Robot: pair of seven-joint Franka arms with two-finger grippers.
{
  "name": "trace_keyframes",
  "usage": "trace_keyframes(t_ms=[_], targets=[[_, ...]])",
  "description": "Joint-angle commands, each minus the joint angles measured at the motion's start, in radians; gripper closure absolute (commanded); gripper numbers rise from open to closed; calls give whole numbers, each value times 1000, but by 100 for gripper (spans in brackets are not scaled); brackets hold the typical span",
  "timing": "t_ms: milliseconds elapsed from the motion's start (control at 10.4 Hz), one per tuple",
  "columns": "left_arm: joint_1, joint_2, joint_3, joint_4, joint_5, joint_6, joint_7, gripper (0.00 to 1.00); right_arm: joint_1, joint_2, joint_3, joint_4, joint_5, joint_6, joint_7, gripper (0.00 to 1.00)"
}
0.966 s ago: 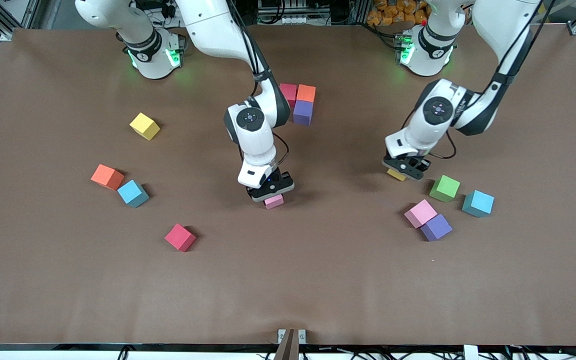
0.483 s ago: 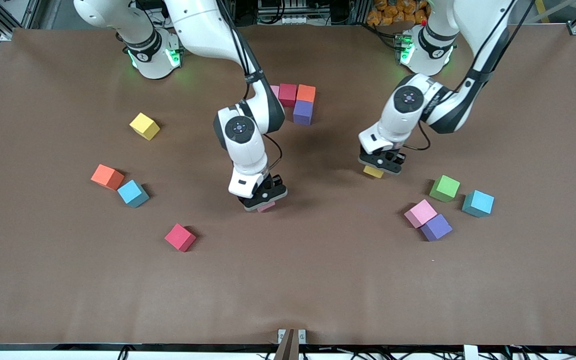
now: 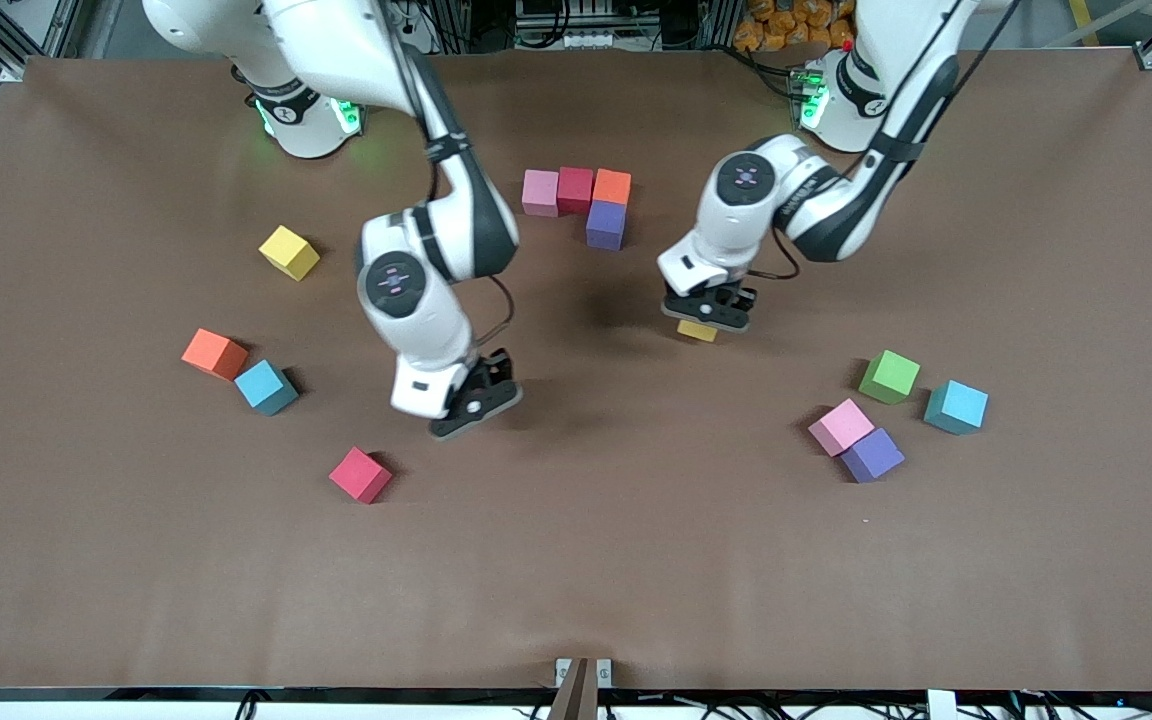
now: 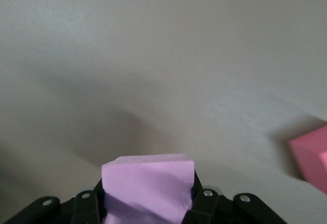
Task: Form number 2 with 11 blocks
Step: 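Carry the yellow cube with the left gripper while the right gripper carries lilac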
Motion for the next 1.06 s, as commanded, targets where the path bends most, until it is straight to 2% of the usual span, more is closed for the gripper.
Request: trace_keyframes(t_ms=[0,193,386,483,579,676,772,869,966], targets=[[-62,53,8,134,-67,-116,-49,78,-87,-89,26,-24,-40,-89,-100,90],[-140,76,49,173,-84,-129,-130,79,-168,-134,62,-23,-76,-152,-137,90],[-231,94,88,207,-95,-132,-303,79,-321,-175,191,-24,-153,-183,-168,89],[-249,111,86,222,-104,-132,-363,78,-361,-189,219,-23,-199,-197,-180,89],[-274,128,86,230,-116,-132,-422,79,-407,-195,239,-21,-210,-215,-212,89],[-297,130,86,231,-116,-132,-459,78,-490,-200,293,-21,-210,-223,-262,89],[-300,130,85,231,-118,-132,-470,78,-605,-200,385,-23,-216,-223,-295,88],[-318,140,83,233,-118,-130,-473,78,-663,-198,435,-26,-227,-224,-301,88],[-338,157,83,242,-118,-129,-497,78,-664,-200,434,-34,-228,-235,-298,88]])
